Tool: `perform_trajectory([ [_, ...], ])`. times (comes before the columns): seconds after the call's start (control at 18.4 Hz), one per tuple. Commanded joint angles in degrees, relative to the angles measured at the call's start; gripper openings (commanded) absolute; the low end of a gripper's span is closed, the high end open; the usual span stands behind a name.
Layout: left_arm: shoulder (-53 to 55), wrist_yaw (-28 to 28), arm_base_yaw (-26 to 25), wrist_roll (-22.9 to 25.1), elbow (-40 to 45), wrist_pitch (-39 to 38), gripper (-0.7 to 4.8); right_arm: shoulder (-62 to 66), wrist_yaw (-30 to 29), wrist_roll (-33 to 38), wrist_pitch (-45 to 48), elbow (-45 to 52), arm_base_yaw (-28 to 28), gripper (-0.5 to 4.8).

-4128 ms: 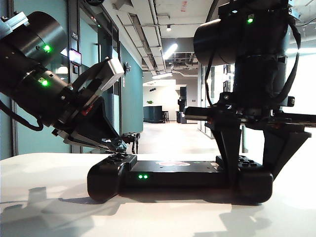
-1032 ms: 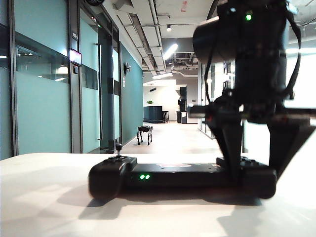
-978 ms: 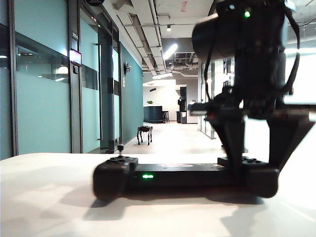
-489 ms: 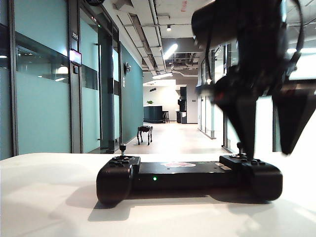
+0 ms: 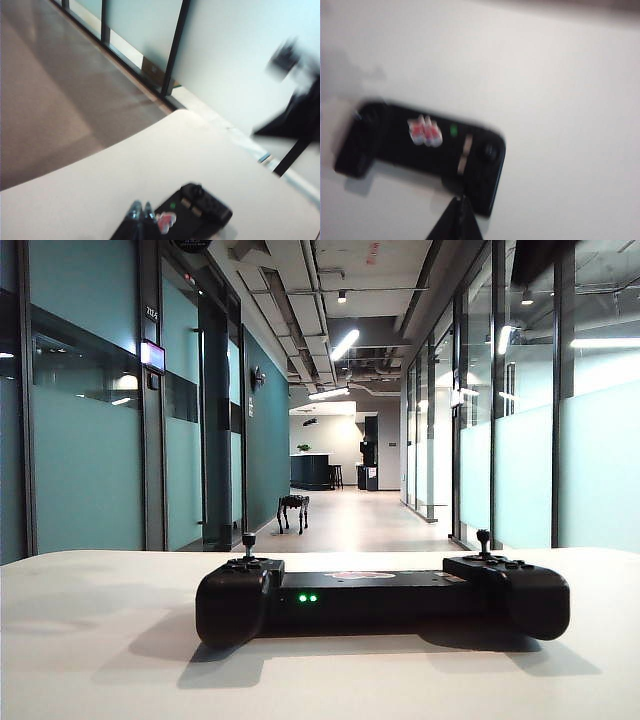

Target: Push the left joystick on the remote control sitting on the white table forward to make the robot dog walk in a straight line until it approaches the door.

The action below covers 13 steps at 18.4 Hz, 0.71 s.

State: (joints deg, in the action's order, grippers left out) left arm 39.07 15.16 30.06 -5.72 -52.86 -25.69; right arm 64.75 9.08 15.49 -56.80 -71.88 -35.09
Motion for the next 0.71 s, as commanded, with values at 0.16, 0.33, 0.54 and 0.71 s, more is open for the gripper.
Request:
perform_trajectory([
  [0.16, -6.9, -7.7, 7.0, 1.0, 9.2, 4.9, -0.05, -6.7, 2.4, -7.1, 11.3, 5.0, -0.1, -0.01],
  [0.33, -10.8, -9.0, 10.3, 1.0, 14.5, 9.0, -0.05, -11.4, 2.2, -8.5, 19.2, 12.0, -0.1, -0.01],
  [0.54, -15.5, -8.3, 11.0, 1.2, 20.6, 13.0, -0.05, -13.4, 2.0, -8.4, 17.5, 14.6, -0.1, -0.01],
  [0.71, -19.5, -8.3, 11.0, 0.7, 25.5, 16.9, -0.05, -13.3, 1.9, -8.4, 17.6, 14.6, -0.1, -0.01],
])
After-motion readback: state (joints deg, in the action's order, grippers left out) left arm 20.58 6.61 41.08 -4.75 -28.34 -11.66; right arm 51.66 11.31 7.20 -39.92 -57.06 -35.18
